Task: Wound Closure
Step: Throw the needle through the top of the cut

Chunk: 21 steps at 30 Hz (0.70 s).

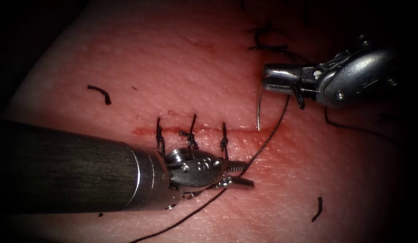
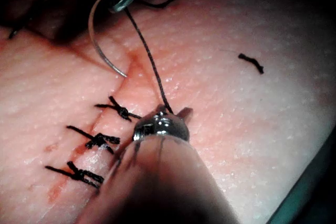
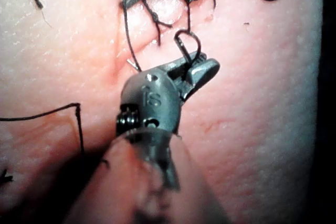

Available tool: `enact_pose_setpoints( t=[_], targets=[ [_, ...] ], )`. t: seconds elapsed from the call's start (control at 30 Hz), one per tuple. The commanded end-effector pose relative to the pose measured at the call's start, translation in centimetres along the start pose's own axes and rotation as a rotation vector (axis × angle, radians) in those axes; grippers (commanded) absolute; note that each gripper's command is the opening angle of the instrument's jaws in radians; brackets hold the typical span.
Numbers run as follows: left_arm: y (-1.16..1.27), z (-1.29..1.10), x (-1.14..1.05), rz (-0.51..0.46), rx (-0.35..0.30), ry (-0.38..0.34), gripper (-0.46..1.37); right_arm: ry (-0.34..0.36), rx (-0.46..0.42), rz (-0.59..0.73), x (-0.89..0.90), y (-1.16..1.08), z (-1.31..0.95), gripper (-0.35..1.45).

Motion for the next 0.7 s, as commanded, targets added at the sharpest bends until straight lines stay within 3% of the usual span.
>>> enact_pose_setpoints(
  t=[0.03,0.17,0.47,0.63,0.7],
  targets=[
    [0.01,0.0,0.0,0.0,-0.005,0.0,0.06,-0.001,-0.005,0.003,0.0,0.0,0.0,-0.35],
    [0.06,-0.05,0.08,-0.004,-0.004,0.042,0.32,0.002,-0.012,-0.012,0.02,0.03,-0.03,-0.35],
    [0.13,-0.19,0.31,0.059,0.001,0.105,0.48,0.01,-0.043,-0.053,0.05,0.15,-0.09,-0.35],
    [0.12,-0.21,0.38,0.184,0.021,0.159,1.02,0.014,-0.053,-0.057,0.05,0.16,-0.13,-0.35],
    [0.1,-0.21,0.4,0.194,0.023,0.168,1.02,0.014,-0.056,-0.062,0.05,0.16,-0.14,-0.35]
  ],
)
